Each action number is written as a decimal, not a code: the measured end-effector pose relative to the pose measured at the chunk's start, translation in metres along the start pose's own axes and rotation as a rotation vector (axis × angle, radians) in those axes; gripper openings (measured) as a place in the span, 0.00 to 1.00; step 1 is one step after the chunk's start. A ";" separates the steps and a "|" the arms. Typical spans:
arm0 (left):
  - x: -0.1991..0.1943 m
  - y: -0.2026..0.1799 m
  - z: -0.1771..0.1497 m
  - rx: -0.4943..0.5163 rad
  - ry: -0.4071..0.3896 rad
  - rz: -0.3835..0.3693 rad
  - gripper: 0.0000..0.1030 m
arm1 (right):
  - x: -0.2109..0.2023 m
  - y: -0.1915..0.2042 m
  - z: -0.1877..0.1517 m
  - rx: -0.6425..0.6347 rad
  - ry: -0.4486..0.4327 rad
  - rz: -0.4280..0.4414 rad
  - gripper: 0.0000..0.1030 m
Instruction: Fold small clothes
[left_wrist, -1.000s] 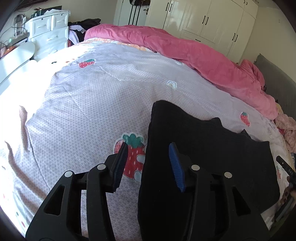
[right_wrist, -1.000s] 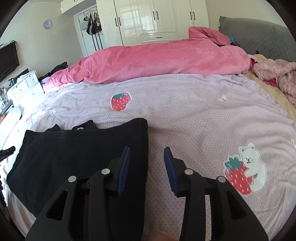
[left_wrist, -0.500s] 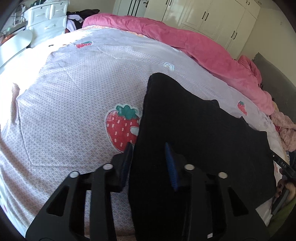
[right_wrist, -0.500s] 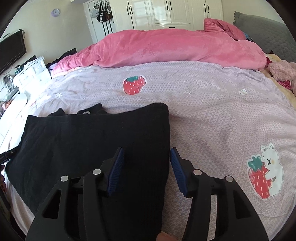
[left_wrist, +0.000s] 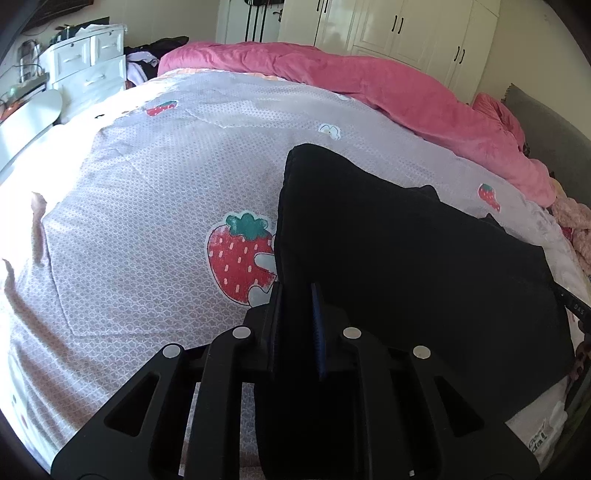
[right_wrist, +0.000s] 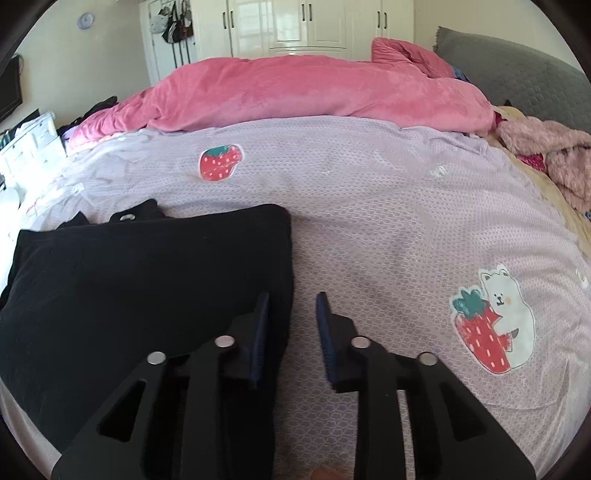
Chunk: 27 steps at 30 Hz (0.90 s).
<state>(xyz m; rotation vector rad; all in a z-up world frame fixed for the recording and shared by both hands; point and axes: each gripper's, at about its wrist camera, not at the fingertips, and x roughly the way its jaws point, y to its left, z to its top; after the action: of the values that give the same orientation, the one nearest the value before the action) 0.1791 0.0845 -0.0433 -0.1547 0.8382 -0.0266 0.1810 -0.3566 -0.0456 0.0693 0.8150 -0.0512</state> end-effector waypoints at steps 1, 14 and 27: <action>-0.002 0.000 0.000 -0.001 0.000 -0.001 0.08 | -0.003 -0.003 0.000 0.012 -0.005 0.001 0.30; -0.010 -0.001 -0.005 -0.007 0.007 0.003 0.08 | -0.036 -0.018 -0.013 0.097 -0.033 0.007 0.59; -0.024 -0.002 -0.009 -0.014 -0.012 -0.004 0.09 | -0.058 -0.011 -0.016 0.104 -0.035 0.047 0.68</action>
<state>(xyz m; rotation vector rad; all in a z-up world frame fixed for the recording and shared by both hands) 0.1560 0.0837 -0.0314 -0.1696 0.8260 -0.0237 0.1285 -0.3654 -0.0147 0.1855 0.7755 -0.0499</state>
